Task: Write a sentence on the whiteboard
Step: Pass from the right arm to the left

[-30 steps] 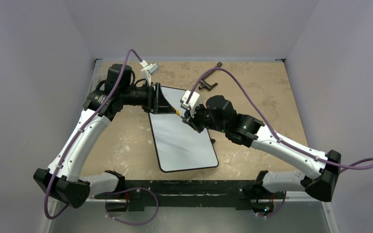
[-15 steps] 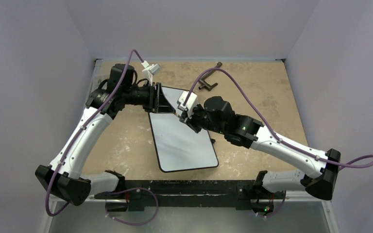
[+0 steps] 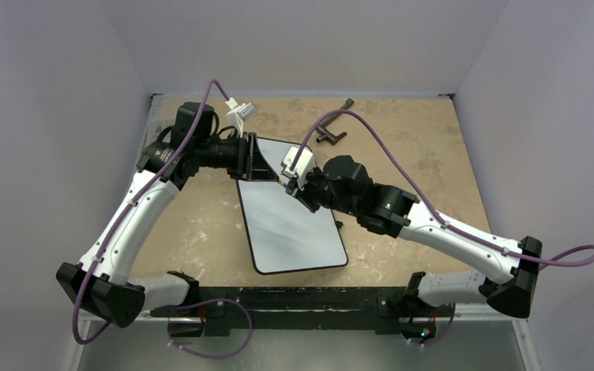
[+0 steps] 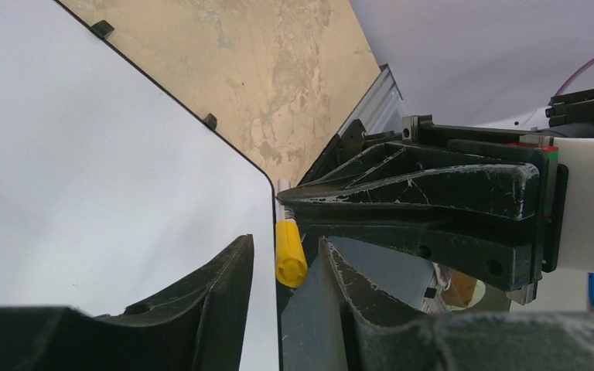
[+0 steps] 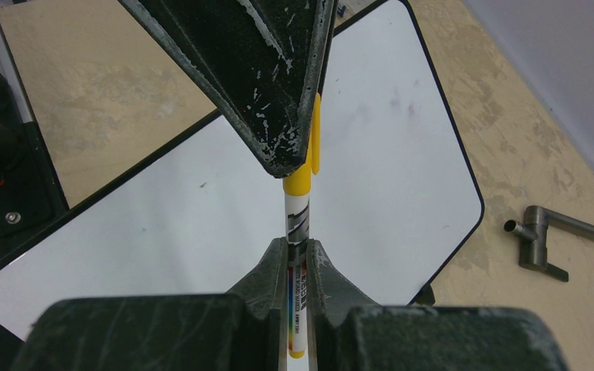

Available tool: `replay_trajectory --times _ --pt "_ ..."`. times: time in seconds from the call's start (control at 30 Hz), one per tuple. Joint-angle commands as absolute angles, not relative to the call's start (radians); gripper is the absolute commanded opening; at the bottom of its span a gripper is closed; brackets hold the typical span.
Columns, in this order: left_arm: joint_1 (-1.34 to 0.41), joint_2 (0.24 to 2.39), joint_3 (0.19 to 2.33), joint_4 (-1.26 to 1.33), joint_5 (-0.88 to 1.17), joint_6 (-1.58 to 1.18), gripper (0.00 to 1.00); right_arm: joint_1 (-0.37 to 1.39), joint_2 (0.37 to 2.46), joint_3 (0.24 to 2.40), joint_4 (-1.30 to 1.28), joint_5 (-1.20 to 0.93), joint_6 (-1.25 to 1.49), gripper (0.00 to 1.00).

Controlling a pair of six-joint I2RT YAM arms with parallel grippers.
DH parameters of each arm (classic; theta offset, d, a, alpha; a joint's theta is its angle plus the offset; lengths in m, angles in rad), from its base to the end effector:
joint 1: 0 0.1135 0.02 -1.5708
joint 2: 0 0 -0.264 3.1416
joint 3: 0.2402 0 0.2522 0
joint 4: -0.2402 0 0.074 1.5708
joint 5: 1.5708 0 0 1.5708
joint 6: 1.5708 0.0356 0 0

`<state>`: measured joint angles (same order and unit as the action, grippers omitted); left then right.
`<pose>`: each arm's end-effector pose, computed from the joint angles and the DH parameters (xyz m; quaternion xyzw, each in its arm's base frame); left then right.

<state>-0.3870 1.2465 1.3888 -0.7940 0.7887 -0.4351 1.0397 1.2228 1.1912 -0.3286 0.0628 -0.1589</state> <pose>0.2207 -0.1172 0.3978 0.1505 0.8313 -0.4793 0.2378 0.1433 0.2396 0.3753 -0.4489 0.6888 0.2191 0.5255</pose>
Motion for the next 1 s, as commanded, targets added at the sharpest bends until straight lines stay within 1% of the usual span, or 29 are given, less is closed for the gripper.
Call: replay_trajectory --times 0.0,0.3,0.57,0.77,0.9,0.93,0.97 --pt "-0.391 1.251 1.381 -0.781 0.804 -0.429 0.35 1.051 1.211 1.237 -0.295 0.084 -0.177 0.00" --pt "-0.393 1.261 1.383 -0.780 0.813 -0.431 0.34 1.063 1.213 1.244 -0.299 0.096 -0.184 0.00" --pt "-0.397 1.258 1.369 -0.786 0.819 -0.424 0.28 1.069 1.218 1.243 -0.293 0.112 -0.205 0.00" --pt "-0.397 1.254 1.365 -0.788 0.827 -0.422 0.26 1.082 1.218 1.233 -0.282 0.150 -0.235 0.00" --pt "-0.398 1.253 1.364 -0.787 0.833 -0.423 0.18 1.088 1.214 1.225 -0.271 0.171 -0.253 0.00" --pt "-0.399 1.254 1.364 -0.786 0.835 -0.423 0.13 1.089 1.213 1.223 -0.268 0.173 -0.254 0.00" --pt "-0.397 1.255 1.364 -0.783 0.836 -0.423 0.07 1.090 1.211 1.221 -0.266 0.173 -0.254 0.00"
